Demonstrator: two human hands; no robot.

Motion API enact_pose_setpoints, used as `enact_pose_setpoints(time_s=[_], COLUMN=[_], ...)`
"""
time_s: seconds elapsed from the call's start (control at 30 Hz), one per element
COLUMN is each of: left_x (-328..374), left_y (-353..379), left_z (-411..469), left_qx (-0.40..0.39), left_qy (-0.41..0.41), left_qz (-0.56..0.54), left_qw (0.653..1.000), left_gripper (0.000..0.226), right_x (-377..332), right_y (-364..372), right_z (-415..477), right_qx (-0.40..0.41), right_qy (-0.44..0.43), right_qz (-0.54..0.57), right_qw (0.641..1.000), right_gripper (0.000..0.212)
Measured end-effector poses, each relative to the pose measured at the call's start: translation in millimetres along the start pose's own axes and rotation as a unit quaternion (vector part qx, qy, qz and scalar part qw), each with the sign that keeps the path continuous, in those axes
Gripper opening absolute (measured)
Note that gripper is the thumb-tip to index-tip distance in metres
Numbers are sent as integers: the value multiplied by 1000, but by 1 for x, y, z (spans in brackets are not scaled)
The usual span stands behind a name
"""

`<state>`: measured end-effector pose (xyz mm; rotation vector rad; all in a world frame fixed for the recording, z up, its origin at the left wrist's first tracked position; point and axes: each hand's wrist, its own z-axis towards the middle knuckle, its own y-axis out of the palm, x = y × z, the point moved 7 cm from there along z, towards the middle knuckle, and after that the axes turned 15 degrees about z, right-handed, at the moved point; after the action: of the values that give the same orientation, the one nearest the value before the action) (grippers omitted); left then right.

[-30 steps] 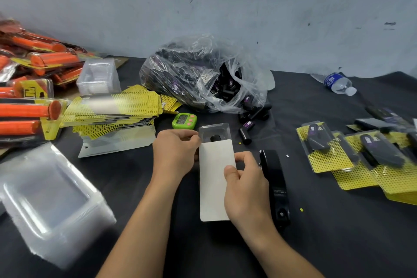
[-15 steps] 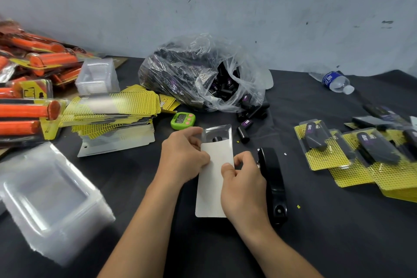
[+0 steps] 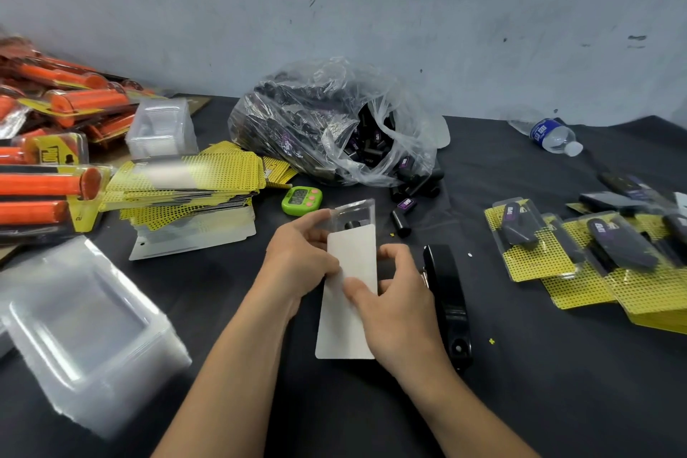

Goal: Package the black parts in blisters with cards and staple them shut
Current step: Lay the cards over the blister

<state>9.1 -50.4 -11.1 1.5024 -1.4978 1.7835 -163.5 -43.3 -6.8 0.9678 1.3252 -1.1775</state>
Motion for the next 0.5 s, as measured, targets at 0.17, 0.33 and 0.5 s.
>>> enact_pose_setpoints(time_s=[0.17, 0.33, 0.5], left_x=[10, 2, -8], left_y=[-3, 4, 4], left_z=[-7, -5, -1], left_qx=[81, -2, -26], left_qy=[38, -20, -46], left_qz=[70, 114, 92], left_qw=[994, 993, 994], left_gripper=[97, 84, 63], right_x=[-1, 0, 1], right_y=[2, 0, 0], right_z=[3, 1, 1], right_qx=[-20, -13, -14], right_qy=[11, -3, 1], right_qz=[12, 29, 43], right_qw=[1000, 999, 999], right_gripper=[54, 46, 45])
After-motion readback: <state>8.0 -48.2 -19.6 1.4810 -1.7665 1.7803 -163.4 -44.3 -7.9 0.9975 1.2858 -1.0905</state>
